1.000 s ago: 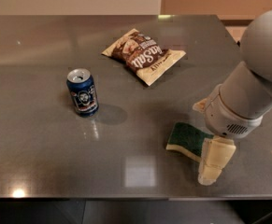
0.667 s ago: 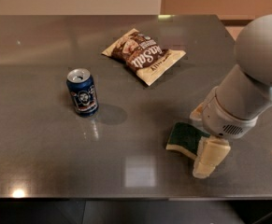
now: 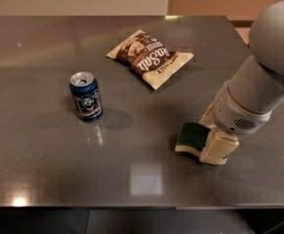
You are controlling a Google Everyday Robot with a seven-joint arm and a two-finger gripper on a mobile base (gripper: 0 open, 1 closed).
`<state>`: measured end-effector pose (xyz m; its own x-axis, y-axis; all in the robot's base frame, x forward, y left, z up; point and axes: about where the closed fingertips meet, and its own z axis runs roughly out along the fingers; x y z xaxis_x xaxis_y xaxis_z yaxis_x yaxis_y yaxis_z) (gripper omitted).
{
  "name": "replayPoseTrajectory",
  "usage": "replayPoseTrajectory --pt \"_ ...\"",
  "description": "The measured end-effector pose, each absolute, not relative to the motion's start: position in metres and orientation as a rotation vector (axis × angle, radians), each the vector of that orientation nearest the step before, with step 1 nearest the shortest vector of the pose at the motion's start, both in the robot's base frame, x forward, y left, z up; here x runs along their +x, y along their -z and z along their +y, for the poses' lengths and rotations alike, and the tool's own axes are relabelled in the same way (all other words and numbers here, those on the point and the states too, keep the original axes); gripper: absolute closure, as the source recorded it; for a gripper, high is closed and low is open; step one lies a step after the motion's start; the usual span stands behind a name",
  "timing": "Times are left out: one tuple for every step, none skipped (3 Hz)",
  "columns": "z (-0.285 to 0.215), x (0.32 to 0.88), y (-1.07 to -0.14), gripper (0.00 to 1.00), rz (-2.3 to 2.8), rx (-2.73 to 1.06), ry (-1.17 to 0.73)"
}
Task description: Move sponge near brown chip bag
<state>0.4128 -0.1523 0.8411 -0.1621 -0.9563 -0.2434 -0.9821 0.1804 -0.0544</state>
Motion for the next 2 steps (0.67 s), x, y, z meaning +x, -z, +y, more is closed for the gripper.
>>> replayPoseTrajectory --pt "-0.152 0.433 -0.866 0.87 2.232 -1.821 -0.171" --pt "-0.150 0.470 -0.899 1.00 2.239 -1.740 -0.175"
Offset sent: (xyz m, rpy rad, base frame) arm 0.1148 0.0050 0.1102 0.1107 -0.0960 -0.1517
